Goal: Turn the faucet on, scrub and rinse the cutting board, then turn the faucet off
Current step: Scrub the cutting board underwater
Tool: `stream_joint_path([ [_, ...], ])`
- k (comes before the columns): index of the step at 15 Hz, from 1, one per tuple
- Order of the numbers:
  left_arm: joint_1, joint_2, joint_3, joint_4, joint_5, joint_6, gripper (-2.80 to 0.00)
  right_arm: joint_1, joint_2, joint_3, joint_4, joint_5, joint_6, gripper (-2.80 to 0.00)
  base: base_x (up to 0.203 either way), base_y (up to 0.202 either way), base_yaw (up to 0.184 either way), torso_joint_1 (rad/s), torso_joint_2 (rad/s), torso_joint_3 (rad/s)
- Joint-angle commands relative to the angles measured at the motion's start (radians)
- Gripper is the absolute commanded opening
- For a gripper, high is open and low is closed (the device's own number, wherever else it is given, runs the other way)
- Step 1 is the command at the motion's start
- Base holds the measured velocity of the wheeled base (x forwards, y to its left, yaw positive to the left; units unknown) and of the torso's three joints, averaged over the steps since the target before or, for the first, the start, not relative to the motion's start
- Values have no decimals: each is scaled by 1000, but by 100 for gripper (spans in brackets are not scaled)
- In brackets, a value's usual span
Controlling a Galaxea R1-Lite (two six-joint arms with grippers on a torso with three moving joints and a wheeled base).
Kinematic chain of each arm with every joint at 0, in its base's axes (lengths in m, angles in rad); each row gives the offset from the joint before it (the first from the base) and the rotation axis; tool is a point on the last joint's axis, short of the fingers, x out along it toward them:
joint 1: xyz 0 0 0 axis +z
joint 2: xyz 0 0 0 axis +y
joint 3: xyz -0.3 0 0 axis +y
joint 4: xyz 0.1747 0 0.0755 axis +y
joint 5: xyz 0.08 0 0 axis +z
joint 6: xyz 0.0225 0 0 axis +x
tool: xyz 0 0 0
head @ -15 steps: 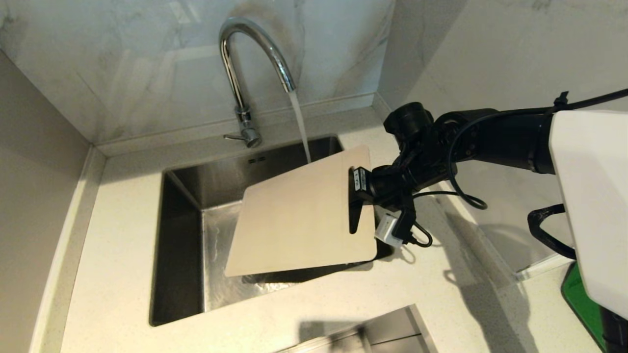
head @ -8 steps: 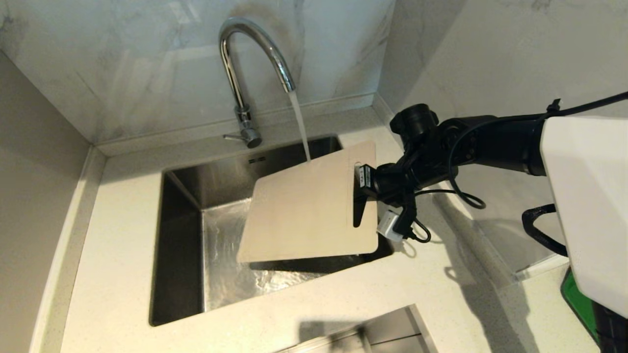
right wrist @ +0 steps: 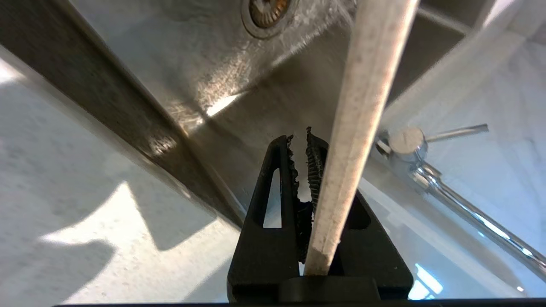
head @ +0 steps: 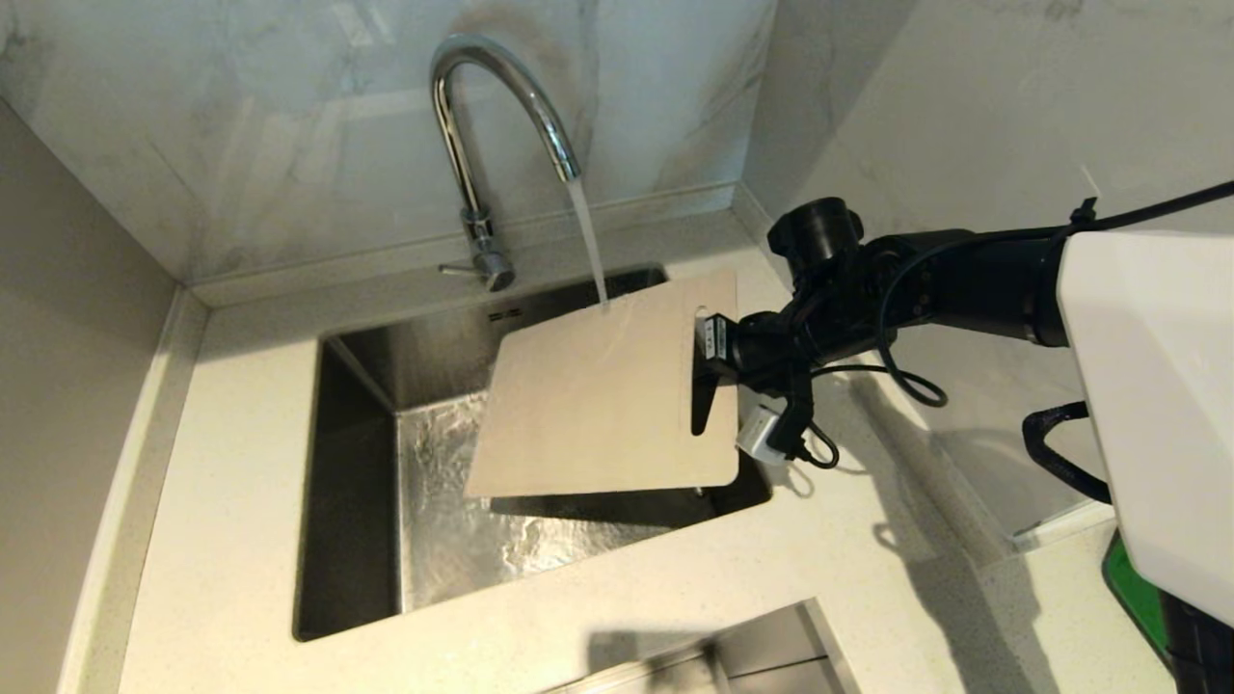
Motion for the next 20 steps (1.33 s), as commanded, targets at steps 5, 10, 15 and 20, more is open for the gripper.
stream_joint_path([
  [5,1,1,3,0,0,-2,-280,1,-1,0,-34,4,-16,-280,0,0,0,0,0,0],
  [10,1,1,3,0,0,-2,-280,25,1,0,-48,7,-11,-280,0,0,0,0,0,0],
  [15,0,1,3,0,0,0,-280,54,8,0,-60,8,5,-280,0,0,0,0,0,0],
  [20,1,1,3,0,0,-2,-280,74,16,0,-65,8,20,-280,0,0,0,0,0,0],
])
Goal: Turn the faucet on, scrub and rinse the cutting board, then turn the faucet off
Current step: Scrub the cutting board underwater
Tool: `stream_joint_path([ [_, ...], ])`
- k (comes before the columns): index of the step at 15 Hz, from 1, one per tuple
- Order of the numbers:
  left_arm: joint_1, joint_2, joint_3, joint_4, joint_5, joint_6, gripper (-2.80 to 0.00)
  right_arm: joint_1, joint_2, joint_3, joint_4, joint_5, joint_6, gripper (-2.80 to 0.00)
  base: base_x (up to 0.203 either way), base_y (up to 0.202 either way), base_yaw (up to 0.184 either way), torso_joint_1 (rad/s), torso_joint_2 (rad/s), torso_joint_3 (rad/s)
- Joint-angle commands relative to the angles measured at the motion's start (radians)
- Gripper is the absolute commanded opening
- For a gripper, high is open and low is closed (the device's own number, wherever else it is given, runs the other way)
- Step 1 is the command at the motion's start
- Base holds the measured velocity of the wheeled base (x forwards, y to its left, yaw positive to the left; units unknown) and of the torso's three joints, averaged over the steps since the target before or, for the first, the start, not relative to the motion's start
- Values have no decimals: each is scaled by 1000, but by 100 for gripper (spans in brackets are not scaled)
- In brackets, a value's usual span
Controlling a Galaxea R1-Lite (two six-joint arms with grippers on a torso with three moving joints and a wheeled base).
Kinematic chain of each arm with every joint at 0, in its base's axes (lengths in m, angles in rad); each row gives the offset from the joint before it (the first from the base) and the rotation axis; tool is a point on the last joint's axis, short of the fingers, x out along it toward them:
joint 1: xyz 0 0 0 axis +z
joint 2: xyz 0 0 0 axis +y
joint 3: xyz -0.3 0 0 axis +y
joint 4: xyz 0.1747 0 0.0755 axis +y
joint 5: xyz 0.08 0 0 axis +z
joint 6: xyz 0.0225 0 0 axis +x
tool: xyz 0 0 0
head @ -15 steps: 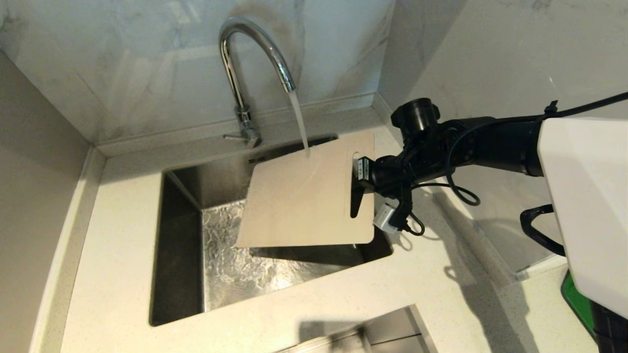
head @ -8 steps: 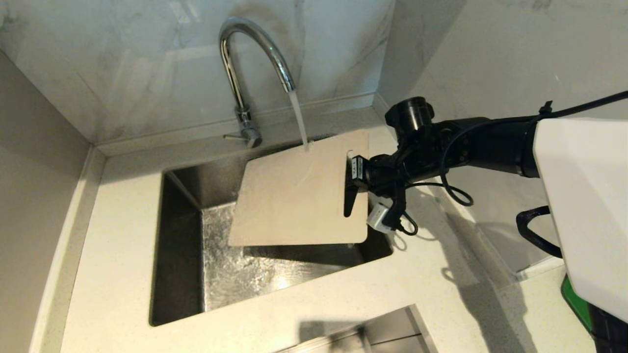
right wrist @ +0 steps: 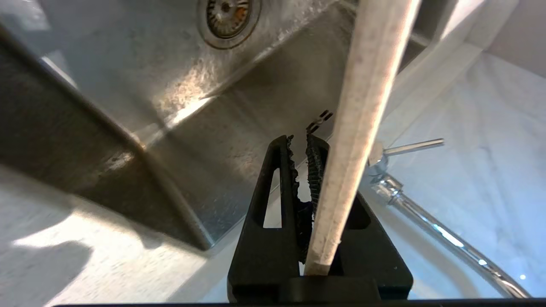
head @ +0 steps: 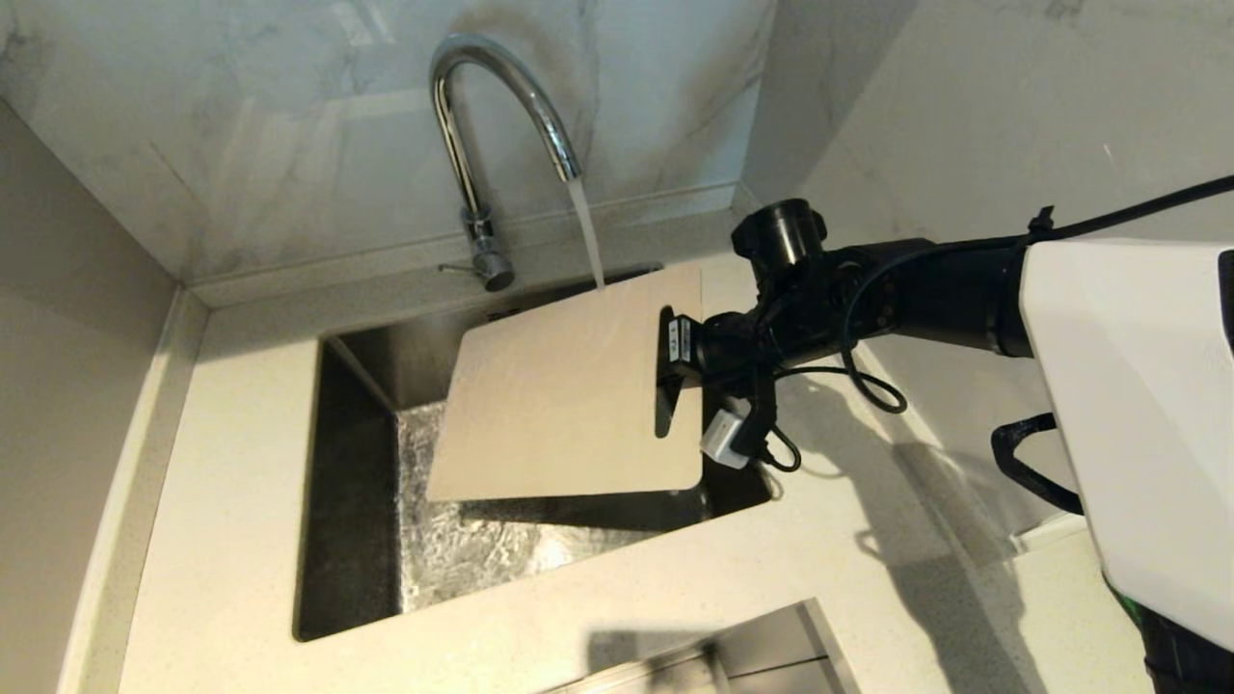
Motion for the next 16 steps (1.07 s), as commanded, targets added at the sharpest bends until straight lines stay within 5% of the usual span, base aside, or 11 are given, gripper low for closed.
stream_joint_path([
  [1,1,1,3,0,0,0,-280,5,6,0,-9,3,-12,-280,0,0,0,0,0,0],
  [16,1,1,3,0,0,-2,-280,28,-30,48,1,14,12,-280,0,0,0,0,0,0],
])
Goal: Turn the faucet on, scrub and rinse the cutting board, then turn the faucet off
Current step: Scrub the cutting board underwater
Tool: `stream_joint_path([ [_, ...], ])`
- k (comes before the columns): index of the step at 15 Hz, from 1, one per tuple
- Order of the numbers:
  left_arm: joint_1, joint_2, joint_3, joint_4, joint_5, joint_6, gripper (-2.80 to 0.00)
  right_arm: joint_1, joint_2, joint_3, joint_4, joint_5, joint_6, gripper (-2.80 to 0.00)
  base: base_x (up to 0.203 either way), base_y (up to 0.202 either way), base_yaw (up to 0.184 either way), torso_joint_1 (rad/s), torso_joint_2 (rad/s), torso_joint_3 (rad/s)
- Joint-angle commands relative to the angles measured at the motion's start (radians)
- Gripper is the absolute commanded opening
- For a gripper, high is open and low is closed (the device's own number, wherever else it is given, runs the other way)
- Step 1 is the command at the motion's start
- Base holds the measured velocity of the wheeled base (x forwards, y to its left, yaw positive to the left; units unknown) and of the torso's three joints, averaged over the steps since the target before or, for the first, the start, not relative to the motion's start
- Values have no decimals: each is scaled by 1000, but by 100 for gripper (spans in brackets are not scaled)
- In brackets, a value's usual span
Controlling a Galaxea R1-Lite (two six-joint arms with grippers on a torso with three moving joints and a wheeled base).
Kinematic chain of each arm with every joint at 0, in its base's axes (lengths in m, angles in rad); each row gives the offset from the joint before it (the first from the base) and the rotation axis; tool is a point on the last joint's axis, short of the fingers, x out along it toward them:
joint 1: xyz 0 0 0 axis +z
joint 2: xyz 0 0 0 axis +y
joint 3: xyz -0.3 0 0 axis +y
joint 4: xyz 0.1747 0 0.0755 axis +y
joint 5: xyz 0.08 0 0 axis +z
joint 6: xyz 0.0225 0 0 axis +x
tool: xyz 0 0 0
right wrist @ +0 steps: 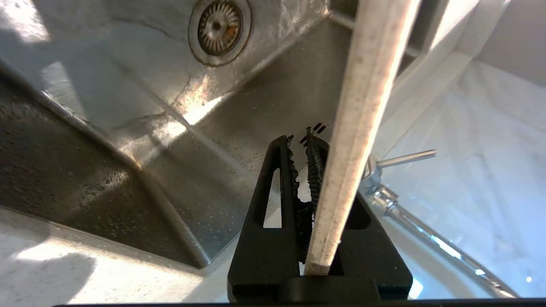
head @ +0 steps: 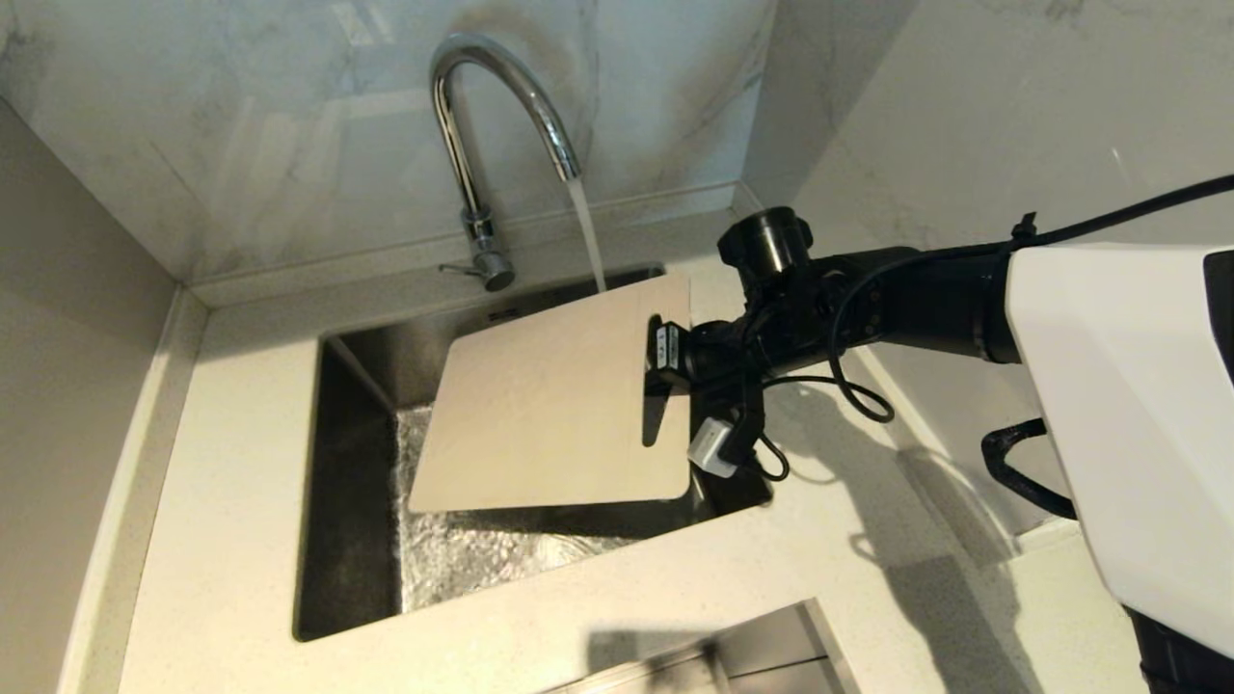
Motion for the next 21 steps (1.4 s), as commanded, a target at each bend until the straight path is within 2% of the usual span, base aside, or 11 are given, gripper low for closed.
stream_joint_path([
  [1,1,1,3,0,0,0,-280,3,-45,49,17,3,-26,-280,0,0,0,0,0,0],
  [9,1,1,3,0,0,0,-280,2,-271,293,8,10,-54,-280,0,0,0,0,0,0],
  [14,1,1,3,0,0,0,-280,-10,-334,446,-90,48,-43,-280,0,0,0,0,0,0],
  [21,0,1,3,0,0,0,-280,-20,-346,486,-113,49,-40,-280,0,0,0,0,0,0],
])
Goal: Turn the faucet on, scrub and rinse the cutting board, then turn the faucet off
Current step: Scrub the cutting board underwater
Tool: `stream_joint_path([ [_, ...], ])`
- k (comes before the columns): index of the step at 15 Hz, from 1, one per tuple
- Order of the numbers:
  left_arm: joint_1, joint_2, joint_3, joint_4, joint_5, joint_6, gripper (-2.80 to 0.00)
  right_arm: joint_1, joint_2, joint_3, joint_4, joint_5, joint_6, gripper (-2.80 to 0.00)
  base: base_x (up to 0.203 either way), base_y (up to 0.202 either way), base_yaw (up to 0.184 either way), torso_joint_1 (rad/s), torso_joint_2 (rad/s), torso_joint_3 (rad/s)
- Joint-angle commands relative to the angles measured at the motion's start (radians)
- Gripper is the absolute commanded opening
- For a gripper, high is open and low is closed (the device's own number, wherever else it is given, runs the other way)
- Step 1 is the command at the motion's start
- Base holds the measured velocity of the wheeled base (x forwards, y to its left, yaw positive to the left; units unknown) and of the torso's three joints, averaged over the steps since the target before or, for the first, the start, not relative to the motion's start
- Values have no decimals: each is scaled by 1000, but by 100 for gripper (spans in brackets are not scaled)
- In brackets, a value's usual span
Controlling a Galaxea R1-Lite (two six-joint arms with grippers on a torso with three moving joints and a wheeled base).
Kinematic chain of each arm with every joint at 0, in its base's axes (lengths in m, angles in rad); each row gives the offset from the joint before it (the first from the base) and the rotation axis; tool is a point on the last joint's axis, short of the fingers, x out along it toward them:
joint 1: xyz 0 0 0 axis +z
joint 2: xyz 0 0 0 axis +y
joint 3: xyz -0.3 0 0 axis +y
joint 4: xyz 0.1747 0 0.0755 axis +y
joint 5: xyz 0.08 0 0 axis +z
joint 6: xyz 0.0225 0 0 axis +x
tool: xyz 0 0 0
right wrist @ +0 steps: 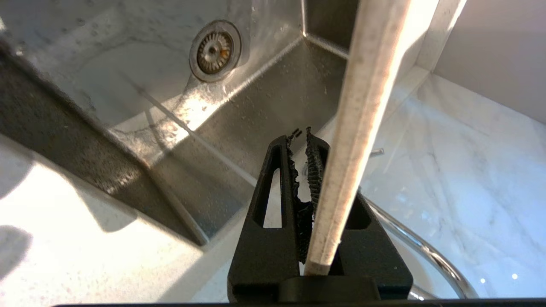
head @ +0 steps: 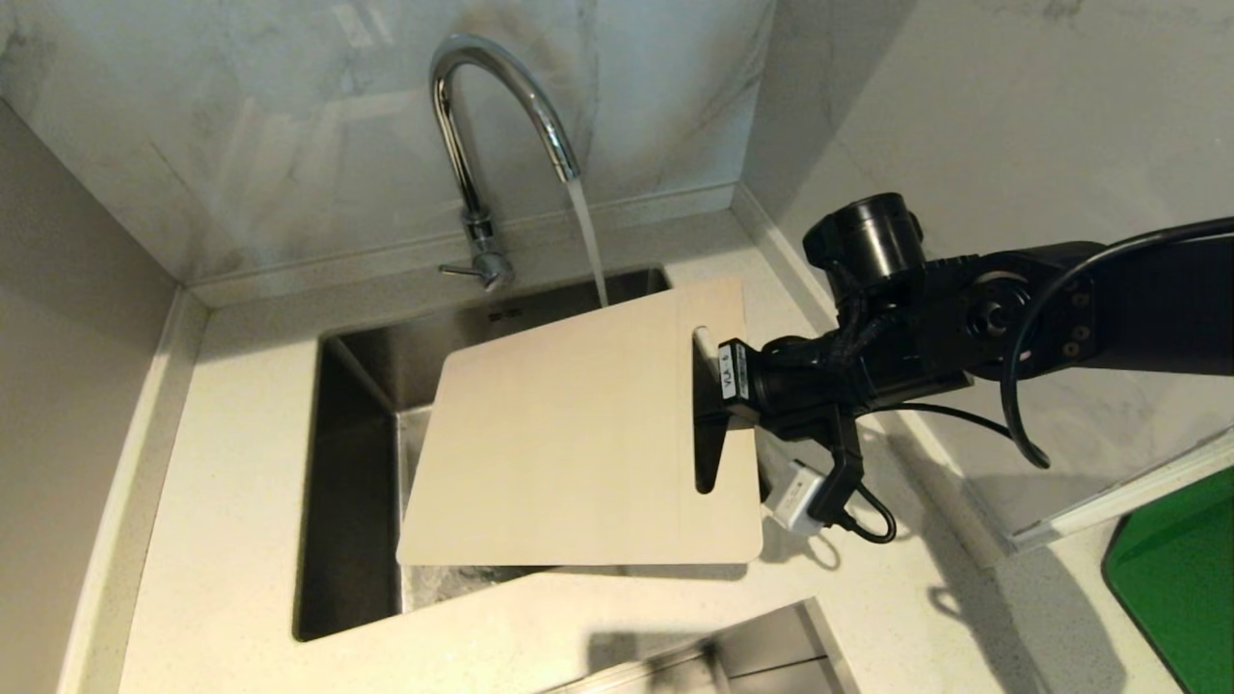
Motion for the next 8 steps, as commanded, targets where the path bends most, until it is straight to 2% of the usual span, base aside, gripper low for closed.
stream_joint_path([
  [1,1,1,3,0,1,-2,-280,0,-2,9,2,4,-14,-280,0,0,0,0,0,0],
  [6,1,1,3,0,-1,3,-280,-4,-5,53,-43,3,24,-280,0,0,0,0,0,0],
  [7,1,1,1,2,2,10,-280,-4,-5,64,-60,4,39,-280,0,0,0,0,0,0],
  [8,1,1,-6,9,4,45,-280,-4,-5,71,-71,4,45,-280,0,0,0,0,0,0],
])
